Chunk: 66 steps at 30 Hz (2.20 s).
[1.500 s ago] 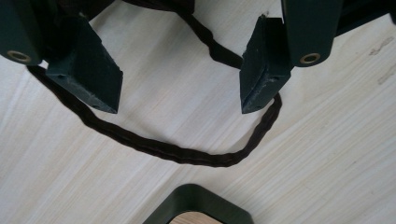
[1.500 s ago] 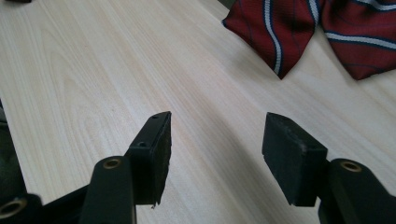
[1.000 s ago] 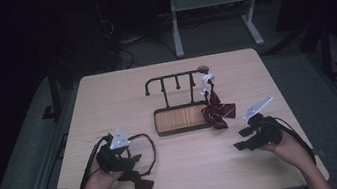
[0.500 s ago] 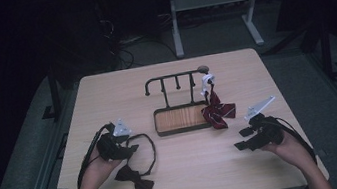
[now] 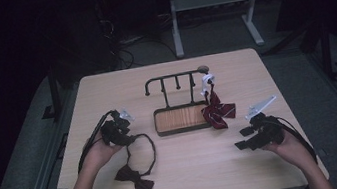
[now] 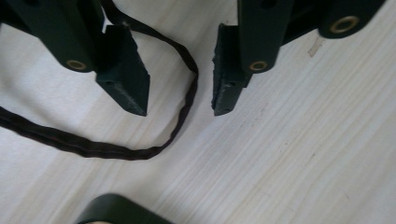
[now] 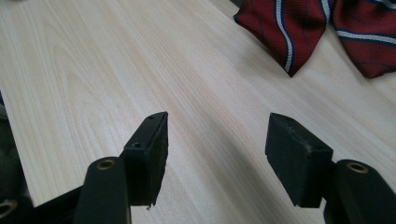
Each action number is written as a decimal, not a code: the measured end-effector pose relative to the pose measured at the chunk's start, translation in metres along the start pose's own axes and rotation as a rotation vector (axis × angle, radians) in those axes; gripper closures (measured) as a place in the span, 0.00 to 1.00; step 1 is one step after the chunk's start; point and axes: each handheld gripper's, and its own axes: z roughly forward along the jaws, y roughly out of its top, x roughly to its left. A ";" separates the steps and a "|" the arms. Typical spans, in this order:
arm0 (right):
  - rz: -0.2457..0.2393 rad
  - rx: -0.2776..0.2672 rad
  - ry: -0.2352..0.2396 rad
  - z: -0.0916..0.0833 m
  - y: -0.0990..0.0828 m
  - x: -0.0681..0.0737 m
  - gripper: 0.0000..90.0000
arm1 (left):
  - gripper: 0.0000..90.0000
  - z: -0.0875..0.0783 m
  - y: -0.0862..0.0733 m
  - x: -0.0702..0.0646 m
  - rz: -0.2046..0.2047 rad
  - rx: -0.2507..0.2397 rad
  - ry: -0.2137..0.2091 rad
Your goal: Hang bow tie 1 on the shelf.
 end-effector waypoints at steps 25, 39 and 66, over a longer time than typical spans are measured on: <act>-0.005 -0.013 -0.017 -0.007 -0.001 0.001 0.44 | 0.92 0.026 0.007 0.014 -0.019 0.116 -0.087; 0.013 -0.024 -0.012 -0.007 -0.005 -0.003 0.44 | 0.99 0.003 0.002 0.011 0.001 0.053 -0.128; 0.036 -0.041 -0.021 -0.010 -0.008 -0.007 0.44 | 0.99 -0.053 0.001 0.003 0.070 -0.025 -0.136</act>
